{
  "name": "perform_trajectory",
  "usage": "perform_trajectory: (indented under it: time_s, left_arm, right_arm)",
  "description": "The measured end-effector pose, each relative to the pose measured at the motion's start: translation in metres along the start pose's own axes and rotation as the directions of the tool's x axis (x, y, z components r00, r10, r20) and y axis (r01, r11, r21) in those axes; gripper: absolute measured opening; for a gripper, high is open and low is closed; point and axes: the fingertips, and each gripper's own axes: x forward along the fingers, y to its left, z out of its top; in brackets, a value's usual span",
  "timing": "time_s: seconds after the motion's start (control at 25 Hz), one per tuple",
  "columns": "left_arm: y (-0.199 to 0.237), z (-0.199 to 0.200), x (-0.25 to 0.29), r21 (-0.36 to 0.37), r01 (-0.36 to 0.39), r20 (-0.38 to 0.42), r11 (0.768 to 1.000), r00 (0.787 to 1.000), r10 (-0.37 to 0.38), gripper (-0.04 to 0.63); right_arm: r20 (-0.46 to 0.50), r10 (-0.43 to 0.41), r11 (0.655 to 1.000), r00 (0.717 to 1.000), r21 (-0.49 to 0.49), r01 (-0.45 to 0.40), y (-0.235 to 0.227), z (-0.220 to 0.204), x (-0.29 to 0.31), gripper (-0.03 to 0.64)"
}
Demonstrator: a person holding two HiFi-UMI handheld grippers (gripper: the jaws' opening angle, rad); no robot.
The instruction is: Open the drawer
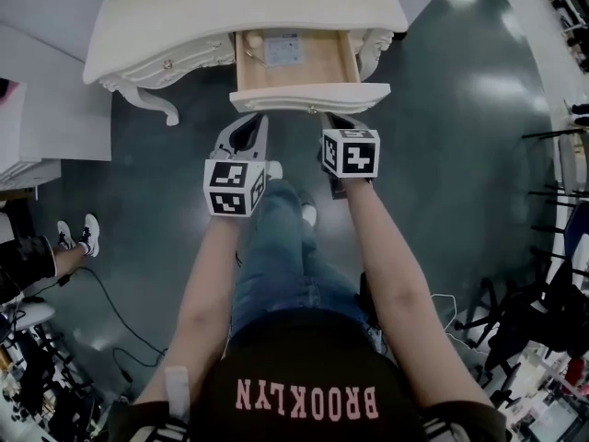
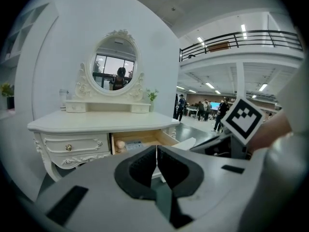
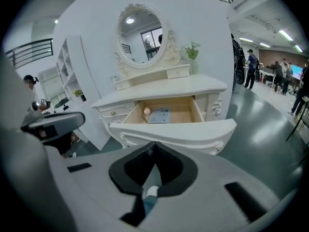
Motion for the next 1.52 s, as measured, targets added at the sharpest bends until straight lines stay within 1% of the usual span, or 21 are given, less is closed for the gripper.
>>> perform_trajectory:
  time_s: [0.16, 0.28, 0.48, 0.72, 0.88, 1.0, 1.12, 1.24, 1.36, 1.52]
  left_arm:
    - [-0.007, 0.005, -0.004, 0.041, 0.007, -0.019, 0.999, 1.000, -0.007, 0.006]
    - [-0.013, 0.018, -0.007, 0.058, 0.010, -0.007, 0.998, 1.000, -0.009, 0.006]
    - [-0.014, 0.049, -0.011, 0.088, 0.008, 0.044, 0.996, 0.999, -0.012, 0.006]
    - [-0.005, 0.086, -0.019, 0.103, 0.002, 0.112, 0.995, 0.994, -0.013, 0.006]
    - [0.001, 0.119, -0.023, 0.101, -0.003, 0.167, 0.995, 0.986, -0.014, 0.006]
    - [0.004, 0.149, -0.030, 0.106, -0.008, 0.224, 0.994, 0.974, -0.016, 0.006]
    - [0.002, 0.178, -0.039, 0.126, -0.012, 0.285, 0.992, 0.958, -0.025, 0.006]
    - [-0.001, 0.203, -0.047, 0.168, -0.011, 0.330, 0.986, 0.943, -0.045, 0.006]
    - [-0.006, 0.222, -0.053, 0.206, -0.008, 0.360, 0.979, 0.931, -0.068, 0.006]
    - [-0.009, 0.237, -0.057, 0.229, -0.005, 0.391, 0.973, 0.916, -0.087, 0.006]
  right_arm:
    - [0.039, 0.061, 0.998, 0.997, 0.028, -0.062, 0.008, 0.010, -0.026, -0.003]
    - [0.075, 0.081, 0.996, 0.994, 0.016, -0.082, 0.013, 0.019, -0.044, -0.002]
    - [0.146, 0.045, 0.999, 0.988, -0.034, -0.040, 0.010, 0.042, -0.074, -0.002]
    - [0.221, 0.035, 0.999, 0.975, -0.040, -0.027, 0.006, 0.081, -0.103, -0.003]
    - [0.281, 0.045, 0.999, 0.959, -0.033, -0.037, 0.014, 0.107, -0.121, -0.003]
    - [0.355, 0.059, 0.998, 0.933, -0.017, -0.056, 0.021, 0.132, -0.142, -0.002]
    - [0.436, 0.075, 0.996, 0.897, -0.073, -0.047, 0.027, 0.158, -0.165, -0.003]
    - [0.521, 0.076, 0.991, 0.850, -0.136, -0.005, 0.033, 0.185, -0.187, -0.002]
    - [0.584, 0.066, 0.981, 0.809, -0.185, 0.053, 0.039, 0.202, -0.206, -0.003]
    - [0.628, 0.058, 0.966, 0.776, -0.231, 0.115, 0.045, 0.213, -0.215, -0.003]
